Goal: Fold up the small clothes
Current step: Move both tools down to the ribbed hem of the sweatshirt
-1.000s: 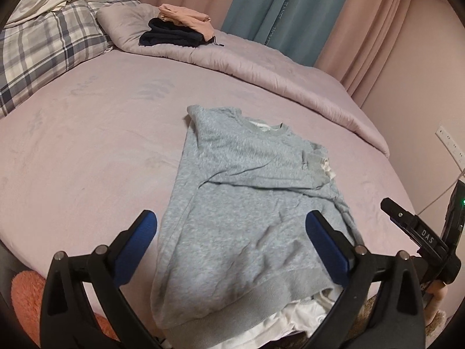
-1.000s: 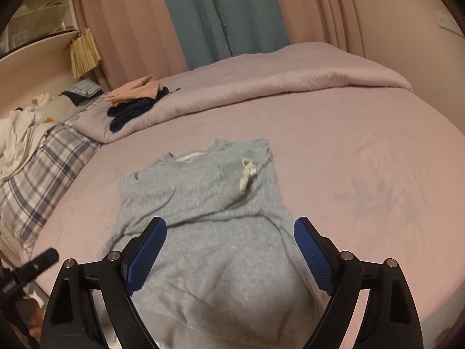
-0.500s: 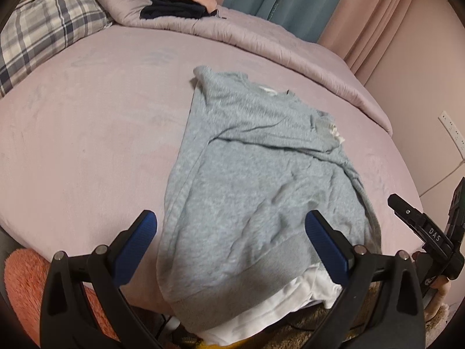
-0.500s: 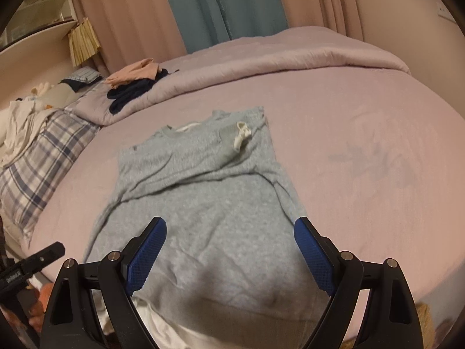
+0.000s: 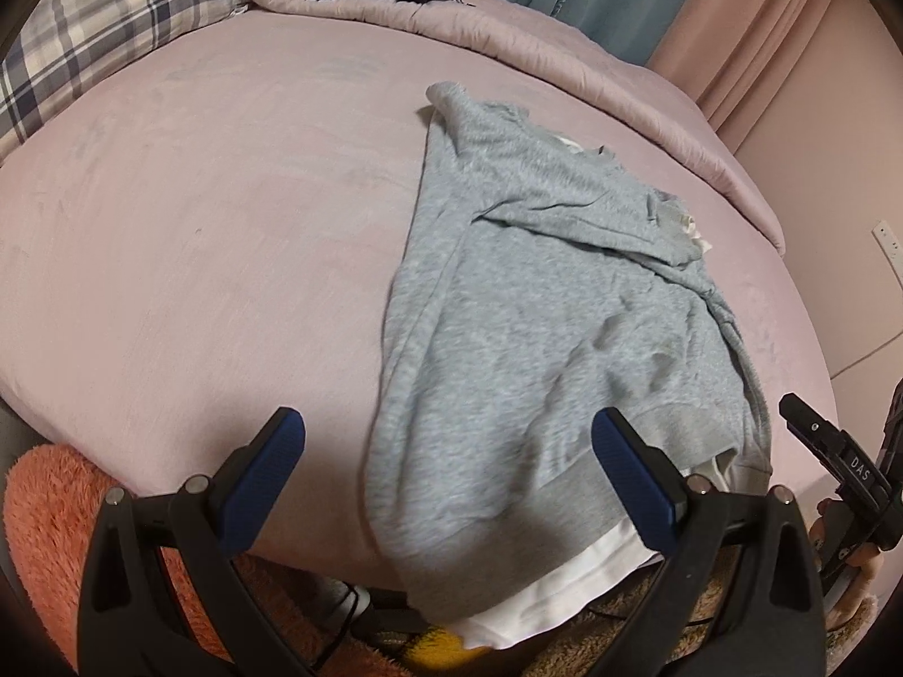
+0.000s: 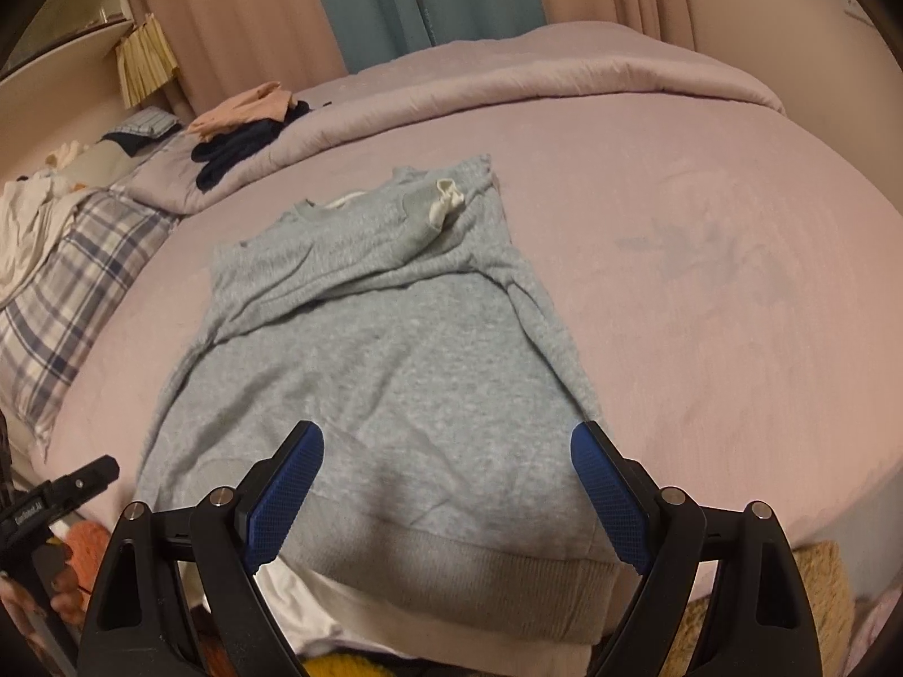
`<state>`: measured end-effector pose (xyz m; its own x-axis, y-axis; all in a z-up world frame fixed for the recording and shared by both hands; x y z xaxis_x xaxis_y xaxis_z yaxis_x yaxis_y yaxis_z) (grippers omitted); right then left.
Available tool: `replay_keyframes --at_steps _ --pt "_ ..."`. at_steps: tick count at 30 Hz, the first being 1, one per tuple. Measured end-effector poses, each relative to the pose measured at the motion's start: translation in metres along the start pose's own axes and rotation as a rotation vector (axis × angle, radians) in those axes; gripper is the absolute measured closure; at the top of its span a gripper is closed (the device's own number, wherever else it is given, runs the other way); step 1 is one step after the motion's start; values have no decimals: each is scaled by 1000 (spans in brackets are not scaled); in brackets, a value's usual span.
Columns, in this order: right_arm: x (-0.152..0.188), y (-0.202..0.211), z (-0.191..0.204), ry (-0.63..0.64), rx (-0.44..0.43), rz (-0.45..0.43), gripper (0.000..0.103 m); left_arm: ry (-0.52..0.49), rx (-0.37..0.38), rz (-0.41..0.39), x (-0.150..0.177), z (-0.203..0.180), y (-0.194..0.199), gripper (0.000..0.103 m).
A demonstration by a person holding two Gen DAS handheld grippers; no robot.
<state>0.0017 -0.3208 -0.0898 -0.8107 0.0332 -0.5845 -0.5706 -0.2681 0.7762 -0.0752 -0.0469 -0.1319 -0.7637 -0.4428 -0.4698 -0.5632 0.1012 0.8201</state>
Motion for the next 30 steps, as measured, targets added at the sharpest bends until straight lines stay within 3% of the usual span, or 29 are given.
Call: replay_keyframes --at_steps 20,30 --pt "15 -6 -8 -35 0 70 14 -19 20 89 19 2 -18 2" --pt "25 -7 -21 -73 8 103 14 -11 42 146 26 2 -29 7"
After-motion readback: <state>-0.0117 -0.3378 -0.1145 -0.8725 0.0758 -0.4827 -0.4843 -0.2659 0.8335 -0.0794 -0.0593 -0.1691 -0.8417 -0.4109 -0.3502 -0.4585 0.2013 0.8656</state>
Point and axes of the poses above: each gripper's, at about its wrist camera, not at the fingertips, and y roughly against the way its jaws point, z to its left, x to its underside, the point moved 2 cm from there along -y, roughly the way its jaws point, and after that the axes turned 5 degrees about z, right-handed, at the moved point
